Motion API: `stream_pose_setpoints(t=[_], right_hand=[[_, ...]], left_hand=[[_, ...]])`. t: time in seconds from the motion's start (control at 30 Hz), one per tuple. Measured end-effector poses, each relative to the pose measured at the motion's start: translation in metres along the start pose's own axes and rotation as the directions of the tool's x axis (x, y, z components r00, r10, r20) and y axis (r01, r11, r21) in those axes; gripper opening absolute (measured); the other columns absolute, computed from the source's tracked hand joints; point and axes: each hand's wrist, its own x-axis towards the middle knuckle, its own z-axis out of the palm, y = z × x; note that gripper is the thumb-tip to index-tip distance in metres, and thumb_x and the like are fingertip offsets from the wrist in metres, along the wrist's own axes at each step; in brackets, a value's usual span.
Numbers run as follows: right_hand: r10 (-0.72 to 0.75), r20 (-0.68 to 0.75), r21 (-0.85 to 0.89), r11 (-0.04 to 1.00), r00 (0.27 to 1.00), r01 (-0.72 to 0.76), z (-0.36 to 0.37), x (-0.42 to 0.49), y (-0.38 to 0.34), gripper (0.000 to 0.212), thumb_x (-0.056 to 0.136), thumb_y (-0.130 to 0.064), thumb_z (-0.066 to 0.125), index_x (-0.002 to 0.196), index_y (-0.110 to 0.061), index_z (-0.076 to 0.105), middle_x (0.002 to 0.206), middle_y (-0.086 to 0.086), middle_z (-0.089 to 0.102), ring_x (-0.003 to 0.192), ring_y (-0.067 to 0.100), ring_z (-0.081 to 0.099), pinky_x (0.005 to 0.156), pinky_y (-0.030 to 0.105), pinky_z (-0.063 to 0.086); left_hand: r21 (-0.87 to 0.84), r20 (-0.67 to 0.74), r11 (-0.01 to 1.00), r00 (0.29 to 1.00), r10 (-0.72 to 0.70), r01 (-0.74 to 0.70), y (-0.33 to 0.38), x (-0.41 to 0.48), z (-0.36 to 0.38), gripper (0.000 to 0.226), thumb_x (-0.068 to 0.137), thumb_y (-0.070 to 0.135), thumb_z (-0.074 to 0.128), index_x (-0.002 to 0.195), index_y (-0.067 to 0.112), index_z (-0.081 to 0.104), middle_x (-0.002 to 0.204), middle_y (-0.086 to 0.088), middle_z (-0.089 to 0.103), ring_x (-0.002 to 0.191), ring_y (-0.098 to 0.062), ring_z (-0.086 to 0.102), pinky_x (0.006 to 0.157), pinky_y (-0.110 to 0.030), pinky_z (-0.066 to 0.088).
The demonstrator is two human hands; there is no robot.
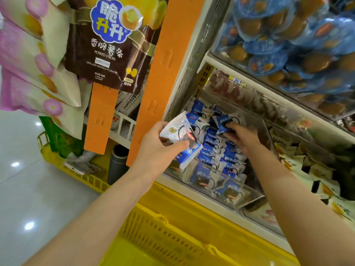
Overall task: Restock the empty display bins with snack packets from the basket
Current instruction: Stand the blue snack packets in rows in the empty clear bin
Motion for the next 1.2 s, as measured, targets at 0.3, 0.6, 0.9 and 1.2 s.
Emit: stream_pose_setpoints(t=[0.3, 0.6, 0.9, 1.2], right_hand=[[-0.204, -0.071, -0.577, 0.807, 0.976, 0.127, 0.019, 0.045, 0.013, 0.052, 0.086, -0.036, 0.065, 0.125, -0.006, 0.050, 0.122, 0.013, 0.058, 0.107, 0.027, 0.056, 0.082, 0.030, 0.043], [-0.105, -0.042, -0.675, 0.736, 0.994, 0.049, 0.016, 0.045, 0.010, 0.037, 0.088, -0.041, 0.060, 0.073, -0.008, 0.051, 0.091, 0.015, 0.062, 0.075, 0.024, 0.060, 0.067, 0.031, 0.048], [-0.343, 0.176, -0.676, 0.639, 0.923, 0.367, 0.010, -0.046, -0.004, 0.047, 0.097, -0.040, 0.043, 0.119, 0.000, 0.052, 0.119, 0.025, 0.058, 0.109, 0.038, 0.056, 0.094, 0.046, 0.046], [-0.239, 0.575, -0.299, 0.829, 0.782, 0.473, -0.004, -0.145, 0.008, 0.033, 0.082, -0.021, 0.070, 0.114, -0.018, 0.060, 0.104, -0.003, 0.069, 0.077, 0.012, 0.069, 0.070, 0.022, 0.056]], left_hand=[[-0.015, 0.021, 0.998, 0.998, 0.058, -0.058, -0.004, 0.013, -0.002, 0.032, 0.074, 0.014, 0.075, 0.089, 0.036, 0.057, 0.083, 0.020, 0.069, 0.083, 0.002, 0.066, 0.070, -0.022, 0.057], [-0.010, -0.005, 0.998, 0.998, 0.066, -0.066, -0.005, 0.012, -0.001, 0.032, 0.074, 0.013, 0.075, 0.091, 0.033, 0.057, 0.094, 0.011, 0.069, 0.088, -0.003, 0.067, 0.072, -0.025, 0.058], [-0.097, -0.024, 0.995, 1.000, 0.016, -0.018, -0.008, 0.004, 0.003, 0.027, 0.083, 0.013, 0.067, 0.093, 0.032, 0.049, 0.098, 0.007, 0.064, 0.088, -0.005, 0.066, 0.073, -0.024, 0.056], [-0.007, 0.015, 0.996, 0.996, 0.092, -0.091, -0.004, -0.012, 0.018, 0.016, 0.091, 0.013, 0.057, 0.096, 0.026, 0.048, 0.100, 0.006, 0.060, 0.084, -0.002, 0.065, 0.071, -0.024, 0.057]])
